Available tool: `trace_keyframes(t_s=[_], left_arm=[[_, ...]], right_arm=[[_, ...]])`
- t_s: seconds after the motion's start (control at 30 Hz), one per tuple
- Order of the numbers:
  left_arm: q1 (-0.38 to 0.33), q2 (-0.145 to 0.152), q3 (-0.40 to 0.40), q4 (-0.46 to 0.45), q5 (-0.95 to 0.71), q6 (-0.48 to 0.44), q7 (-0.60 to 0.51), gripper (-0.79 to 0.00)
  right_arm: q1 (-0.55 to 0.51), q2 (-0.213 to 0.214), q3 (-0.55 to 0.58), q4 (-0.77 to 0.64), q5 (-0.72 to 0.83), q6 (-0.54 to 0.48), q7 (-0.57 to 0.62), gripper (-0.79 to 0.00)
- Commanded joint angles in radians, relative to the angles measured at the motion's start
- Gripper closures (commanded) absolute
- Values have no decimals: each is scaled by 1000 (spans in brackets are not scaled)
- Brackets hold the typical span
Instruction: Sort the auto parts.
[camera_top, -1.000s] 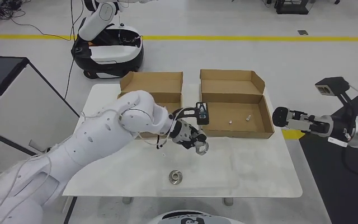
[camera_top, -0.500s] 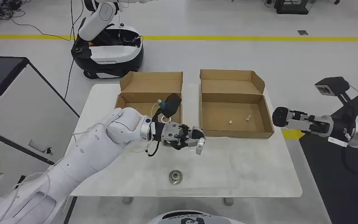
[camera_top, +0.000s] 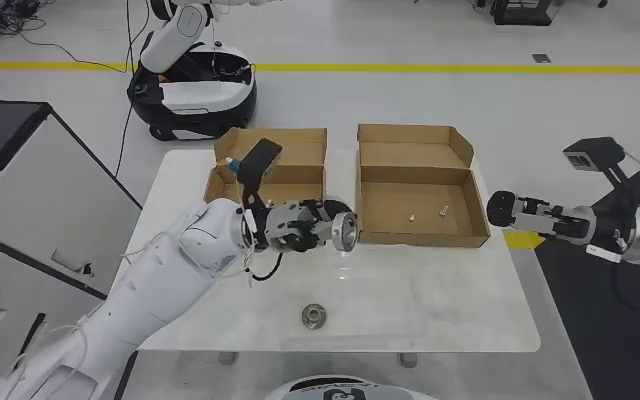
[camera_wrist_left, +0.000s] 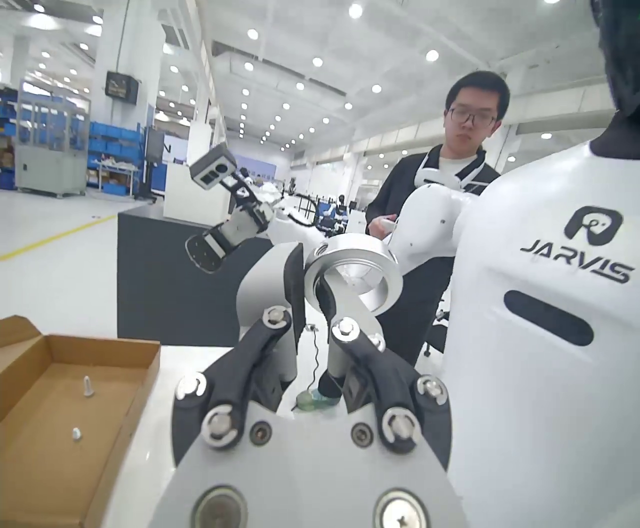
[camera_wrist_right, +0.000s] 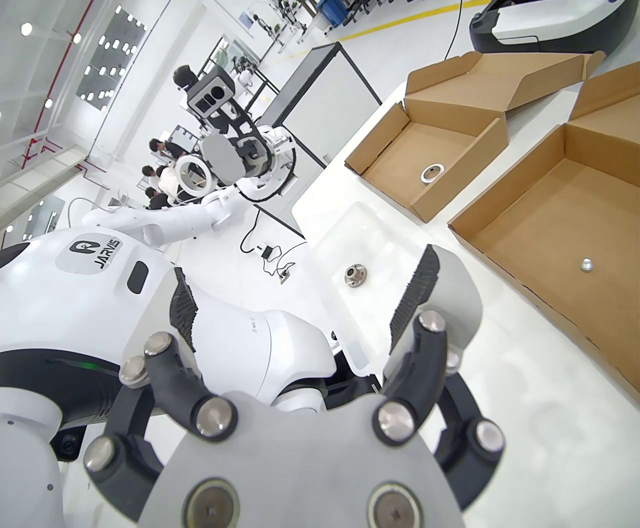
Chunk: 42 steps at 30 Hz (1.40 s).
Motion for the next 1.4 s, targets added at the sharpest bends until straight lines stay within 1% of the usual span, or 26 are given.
trace_keyframes(t_s=[0.0, 1.3, 1.37], left_arm=[[8, -1, -11, -10, -5, 0, 17, 0], [8, -1, -11, -10, -5, 0, 17, 0], [18, -4, -12, -23, -50, 0, 41, 0]], right_arm=[[0, 0, 0, 0, 0, 0, 0, -785], [0, 0, 0, 0, 0, 0, 0, -785], [0, 0, 0, 0, 0, 0, 0, -785]])
